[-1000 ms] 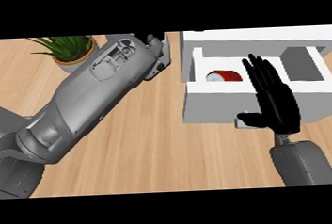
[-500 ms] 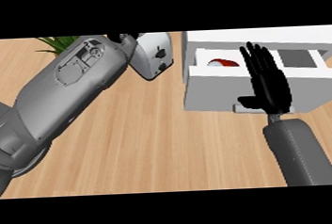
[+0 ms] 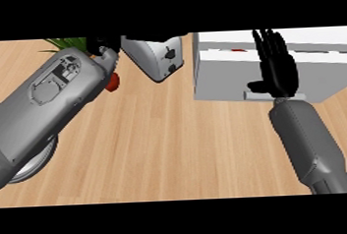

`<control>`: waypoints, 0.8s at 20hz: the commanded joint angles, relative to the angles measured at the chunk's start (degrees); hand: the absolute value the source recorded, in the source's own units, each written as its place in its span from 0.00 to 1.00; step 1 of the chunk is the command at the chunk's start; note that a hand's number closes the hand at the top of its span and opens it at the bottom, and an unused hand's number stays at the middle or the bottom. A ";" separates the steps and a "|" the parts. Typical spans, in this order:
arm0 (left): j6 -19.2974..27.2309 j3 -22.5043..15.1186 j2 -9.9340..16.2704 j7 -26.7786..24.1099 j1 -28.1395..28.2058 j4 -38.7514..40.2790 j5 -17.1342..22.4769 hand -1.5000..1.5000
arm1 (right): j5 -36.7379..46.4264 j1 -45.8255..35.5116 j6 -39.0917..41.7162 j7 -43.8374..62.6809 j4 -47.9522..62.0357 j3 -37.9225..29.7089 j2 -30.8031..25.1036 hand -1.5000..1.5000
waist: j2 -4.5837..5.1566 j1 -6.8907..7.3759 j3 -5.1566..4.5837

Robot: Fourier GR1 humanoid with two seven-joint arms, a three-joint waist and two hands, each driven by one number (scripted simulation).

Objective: Pick up the can, place it into the drawer and close the drawer

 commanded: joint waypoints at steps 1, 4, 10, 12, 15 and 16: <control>0.45 -0.19 -0.33 -0.83 4.41 -3.29 -0.79 0.00 | 0.41 -6.94 -2.75 1.36 10.46 -2.03 1.49 0.00 | 1.22 0.39 0.99; 1.76 -1.06 1.95 1.51 7.25 -8.38 -1.76 0.00 | -0.18 -10.58 -4.71 -0.42 15.85 -4.00 -0.84 0.00 | 1.02 1.04 1.02; -1.13 1.34 6.03 1.07 10.71 -11.28 -1.81 0.00 | 0.43 -19.06 -5.64 1.10 23.20 -5.57 -1.36 0.00 | 1.39 1.04 0.99; 2.10 -0.26 4.05 0.71 11.54 -13.10 -3.88 0.00 | 1.29 -19.64 -7.45 1.41 26.21 -5.81 -1.60 0.00 | 1.66 1.52 1.03; 0.27 0.54 4.50 0.30 13.75 -14.76 -3.08 0.00 | 0.21 -23.04 -5.81 1.66 27.98 -7.16 -2.69 0.00 | 1.76 1.83 1.00; -0.58 1.30 5.11 0.18 13.97 -14.79 -2.91 0.00 | 0.41 -21.93 -9.40 0.95 28.19 -6.84 -0.32 0.00 | 1.82 1.51 1.02</control>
